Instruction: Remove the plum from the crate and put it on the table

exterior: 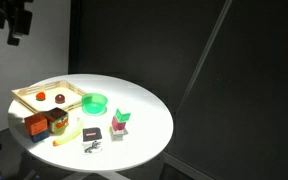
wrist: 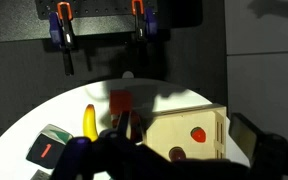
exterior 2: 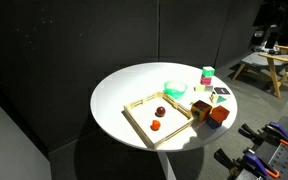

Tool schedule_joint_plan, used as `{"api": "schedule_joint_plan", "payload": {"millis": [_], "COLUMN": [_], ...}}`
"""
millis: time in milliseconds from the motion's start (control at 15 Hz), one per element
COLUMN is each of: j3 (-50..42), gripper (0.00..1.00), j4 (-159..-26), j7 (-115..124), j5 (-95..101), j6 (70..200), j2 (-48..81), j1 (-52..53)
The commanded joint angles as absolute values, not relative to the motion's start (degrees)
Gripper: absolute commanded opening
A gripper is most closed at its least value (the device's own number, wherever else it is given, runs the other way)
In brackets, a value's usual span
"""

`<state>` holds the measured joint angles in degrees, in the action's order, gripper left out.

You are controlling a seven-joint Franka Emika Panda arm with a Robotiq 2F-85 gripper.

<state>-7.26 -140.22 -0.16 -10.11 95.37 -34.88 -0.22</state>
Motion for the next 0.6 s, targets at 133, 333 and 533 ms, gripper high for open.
{"api": "schedule_joint_plan", "payload": {"millis": [133, 333, 533], "j3": [-6.2, -6.2, -5.6], "gripper": [1.0, 1.0, 1.0], "j4": [-140.1, -140.1, -139.6], "j7": [-0.8, -0.8, -0.8], "j5": [-10.6, -10.6, -10.6], "j6": [95.1, 95.2, 96.4], "j2": [-34.8, -34.8, -34.1], "j1": [-1.6, -1.6, -1.5]}}
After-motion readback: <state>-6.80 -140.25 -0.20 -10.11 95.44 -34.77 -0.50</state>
